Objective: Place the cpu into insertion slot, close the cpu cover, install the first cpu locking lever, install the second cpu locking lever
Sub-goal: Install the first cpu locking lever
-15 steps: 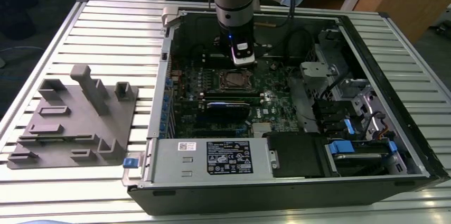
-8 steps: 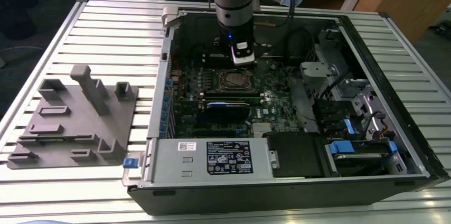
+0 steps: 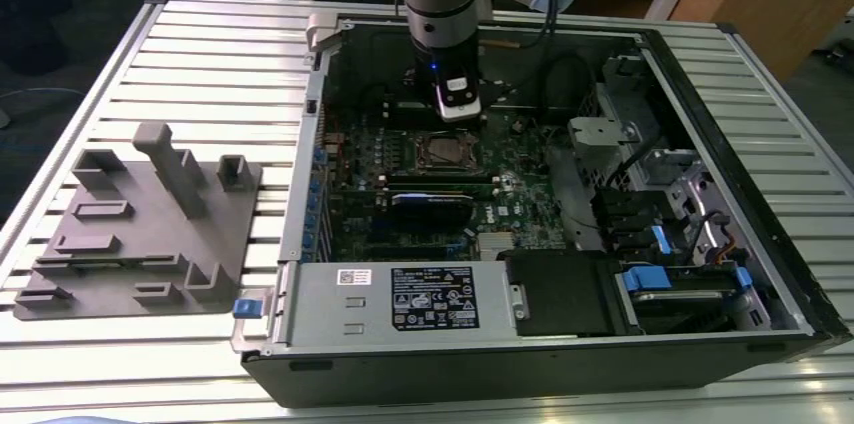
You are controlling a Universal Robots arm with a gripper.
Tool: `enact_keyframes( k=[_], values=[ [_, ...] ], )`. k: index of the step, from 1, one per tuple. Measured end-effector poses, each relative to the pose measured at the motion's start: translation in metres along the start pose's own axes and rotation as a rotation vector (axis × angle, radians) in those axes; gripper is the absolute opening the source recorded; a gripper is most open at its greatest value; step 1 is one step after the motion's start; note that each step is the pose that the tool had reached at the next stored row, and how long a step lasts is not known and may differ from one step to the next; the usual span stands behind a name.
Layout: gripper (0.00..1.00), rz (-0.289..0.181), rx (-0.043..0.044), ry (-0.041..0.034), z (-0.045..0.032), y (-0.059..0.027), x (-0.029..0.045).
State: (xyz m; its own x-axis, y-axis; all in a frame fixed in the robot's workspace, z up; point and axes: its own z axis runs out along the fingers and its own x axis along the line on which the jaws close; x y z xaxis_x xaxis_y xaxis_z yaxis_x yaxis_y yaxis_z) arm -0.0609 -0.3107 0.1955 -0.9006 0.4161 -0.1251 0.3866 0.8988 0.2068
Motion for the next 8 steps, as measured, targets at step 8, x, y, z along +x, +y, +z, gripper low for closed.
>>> enact_keyframes(
  k=[8],
  values=[
    [0.11, -0.002, -0.0066, -0.0148, 0.0008, -0.0004, 0.0007]
  ],
)
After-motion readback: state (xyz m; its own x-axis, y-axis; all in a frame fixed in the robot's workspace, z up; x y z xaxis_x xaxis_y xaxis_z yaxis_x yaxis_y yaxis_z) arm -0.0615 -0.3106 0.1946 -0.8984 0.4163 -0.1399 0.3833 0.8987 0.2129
